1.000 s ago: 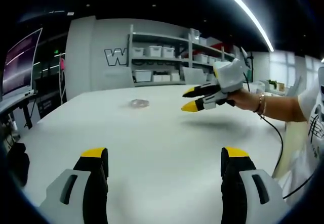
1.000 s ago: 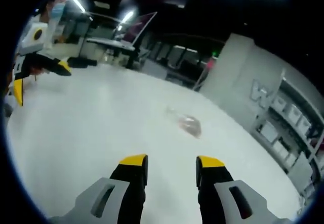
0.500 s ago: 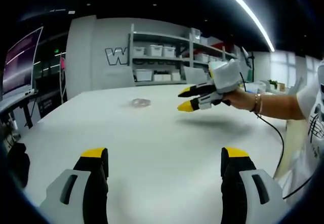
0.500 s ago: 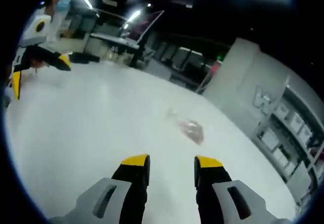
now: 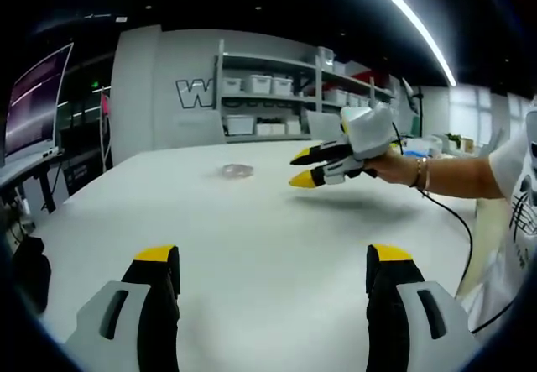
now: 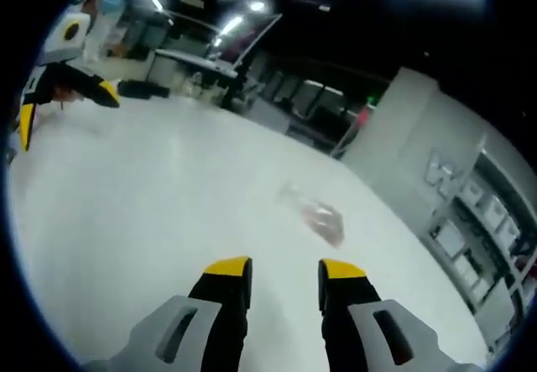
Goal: Open the resealable bag by pulling the two sides of the seal apart until the entire bag opening is separated and visibly accessible.
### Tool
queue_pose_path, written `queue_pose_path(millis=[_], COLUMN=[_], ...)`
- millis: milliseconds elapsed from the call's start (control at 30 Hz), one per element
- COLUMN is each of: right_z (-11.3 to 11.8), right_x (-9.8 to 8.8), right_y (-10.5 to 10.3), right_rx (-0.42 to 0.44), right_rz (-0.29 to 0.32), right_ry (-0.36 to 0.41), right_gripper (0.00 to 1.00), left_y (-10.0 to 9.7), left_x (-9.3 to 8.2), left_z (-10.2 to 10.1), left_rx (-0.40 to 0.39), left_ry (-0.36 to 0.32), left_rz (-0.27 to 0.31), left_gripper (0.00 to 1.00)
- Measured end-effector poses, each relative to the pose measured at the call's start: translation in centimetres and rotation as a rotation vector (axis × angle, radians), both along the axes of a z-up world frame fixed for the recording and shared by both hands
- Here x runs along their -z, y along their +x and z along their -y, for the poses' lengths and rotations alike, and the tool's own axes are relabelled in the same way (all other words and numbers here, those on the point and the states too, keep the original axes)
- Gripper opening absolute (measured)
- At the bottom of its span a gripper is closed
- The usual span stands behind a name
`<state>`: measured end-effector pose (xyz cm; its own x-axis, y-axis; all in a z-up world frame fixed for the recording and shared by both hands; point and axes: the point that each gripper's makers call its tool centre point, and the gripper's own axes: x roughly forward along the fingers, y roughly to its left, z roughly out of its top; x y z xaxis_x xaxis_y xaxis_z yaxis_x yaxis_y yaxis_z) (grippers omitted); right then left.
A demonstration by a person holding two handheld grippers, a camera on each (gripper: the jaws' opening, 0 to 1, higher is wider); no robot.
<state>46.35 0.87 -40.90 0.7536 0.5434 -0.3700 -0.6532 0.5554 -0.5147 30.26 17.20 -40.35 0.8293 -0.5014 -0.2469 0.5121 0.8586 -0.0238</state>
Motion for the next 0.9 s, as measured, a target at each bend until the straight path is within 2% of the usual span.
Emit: queue_pose_path(millis=[333,900], right_z=[-1.0,-2.0], right_x=[0.0,0.5], right_y=[0.6,1.9], right_rx=[-0.038,-0.081], right_rz=[0.033,0.108], right_ry=[-0.027,-0.151], right_gripper=[0.29,0.27], left_y=[0.3,0.5], left_x=[0.0,-0.2], left_z=[0.0,0.4], left_rx=[0.0,-0.004], left_ry=[-0.004,0.001], left_rz=[0.001,-0.003], left_gripper=[0.91,0.91])
